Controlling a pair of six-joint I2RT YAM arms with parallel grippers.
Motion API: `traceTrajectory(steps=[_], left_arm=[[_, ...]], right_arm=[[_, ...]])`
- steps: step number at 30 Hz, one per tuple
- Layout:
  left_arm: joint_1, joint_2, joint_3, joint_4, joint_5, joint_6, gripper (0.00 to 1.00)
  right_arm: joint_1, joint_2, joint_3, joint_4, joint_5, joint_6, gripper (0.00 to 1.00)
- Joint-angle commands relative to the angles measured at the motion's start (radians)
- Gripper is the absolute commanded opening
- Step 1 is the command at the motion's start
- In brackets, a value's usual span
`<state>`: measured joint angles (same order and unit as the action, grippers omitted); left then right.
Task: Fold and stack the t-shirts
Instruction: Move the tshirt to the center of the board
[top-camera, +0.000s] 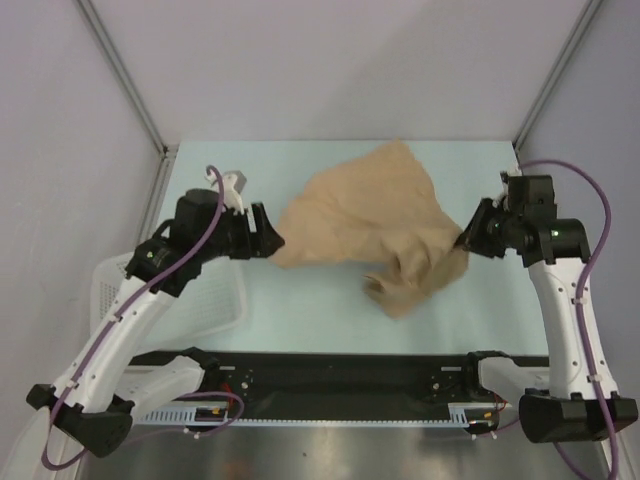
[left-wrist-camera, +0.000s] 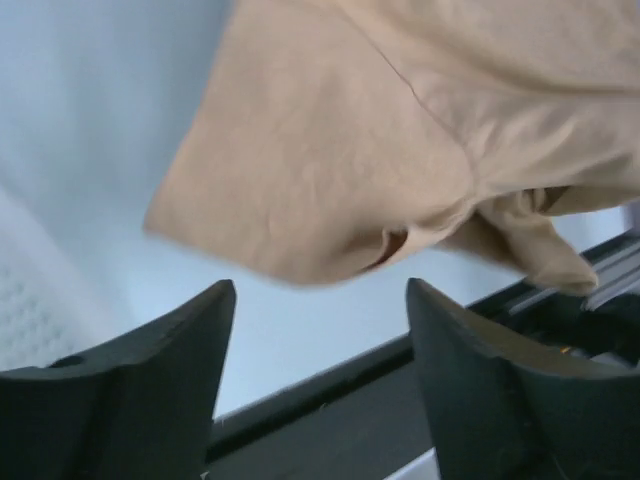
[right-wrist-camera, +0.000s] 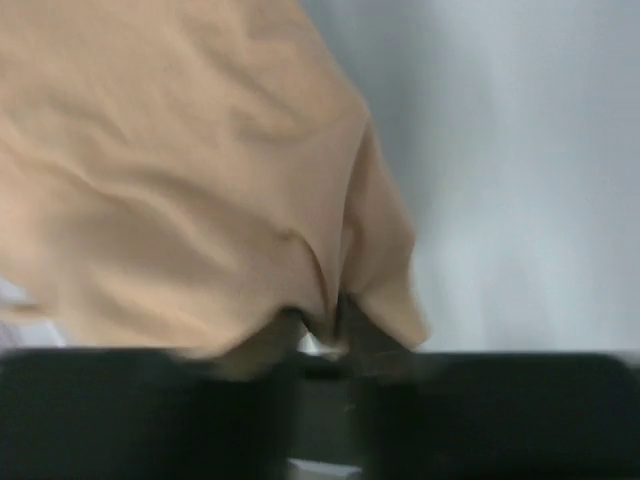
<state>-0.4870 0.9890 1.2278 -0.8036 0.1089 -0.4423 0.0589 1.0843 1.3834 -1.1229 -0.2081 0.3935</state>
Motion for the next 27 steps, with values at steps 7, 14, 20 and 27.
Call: traceTrajectory(steps=[7,14,20,27], left_arm=[[0.007,-0.006,-0.122,-0.076,0.018,-0.007,0.88],[-0.081,0.175,-0.163,0.161,0.144,-0.033,0.81],[-0.119,0.538,-0.023,0.192,-0.009,0.017,1.0],[-0.119,0.755,0.035,0.196,-0.132,0.047,0.99]], right_arm=[[-0.085,0.071,-0.184,-0.051,0.076,-0.074,1.0],[0.012,0.049,-0.323,0.034,-0.057,0.031,0.95],[-0.042,0.092,-0.442,0.077,0.004,0.094,0.97],[-0.2,0.045,-0.509,0.011,0.097,0.165,1.0]])
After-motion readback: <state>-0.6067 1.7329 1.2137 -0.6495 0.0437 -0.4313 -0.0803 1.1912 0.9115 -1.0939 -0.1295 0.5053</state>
